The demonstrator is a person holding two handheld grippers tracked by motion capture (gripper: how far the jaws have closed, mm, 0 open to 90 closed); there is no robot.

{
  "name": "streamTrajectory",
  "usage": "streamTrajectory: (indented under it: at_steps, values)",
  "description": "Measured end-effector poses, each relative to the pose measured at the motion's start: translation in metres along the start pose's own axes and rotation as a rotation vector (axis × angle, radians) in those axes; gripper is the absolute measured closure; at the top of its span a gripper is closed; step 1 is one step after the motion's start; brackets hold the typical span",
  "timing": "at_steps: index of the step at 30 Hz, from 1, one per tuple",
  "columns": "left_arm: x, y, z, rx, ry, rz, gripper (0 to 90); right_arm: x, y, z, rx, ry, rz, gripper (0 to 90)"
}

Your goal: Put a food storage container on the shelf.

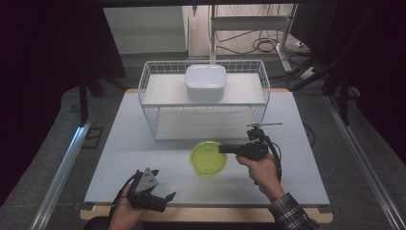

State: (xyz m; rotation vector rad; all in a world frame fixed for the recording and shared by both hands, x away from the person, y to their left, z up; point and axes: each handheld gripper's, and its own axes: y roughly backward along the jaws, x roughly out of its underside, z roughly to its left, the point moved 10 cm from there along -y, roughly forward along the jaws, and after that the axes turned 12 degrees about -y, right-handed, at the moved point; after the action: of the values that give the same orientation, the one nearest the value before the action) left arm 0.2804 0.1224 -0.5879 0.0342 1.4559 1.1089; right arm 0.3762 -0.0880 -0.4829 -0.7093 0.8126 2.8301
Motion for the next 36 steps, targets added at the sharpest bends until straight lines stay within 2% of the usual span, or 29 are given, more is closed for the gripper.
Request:
streamTrajectory:
  at_steps: [24, 36]
  values:
    - [0.000, 0.000, 0.000, 0.000, -0.006, 0.003, 3.9, -0.041, 0.016, 0.036, -0.022, 0.043, -0.059, 81.7]
    - [0.001, 0.000, 0.001, -0.001, -0.002, 0.001, 3.9, -0.066, 0.029, 0.055, -0.042, 0.046, -0.097, 81.7]
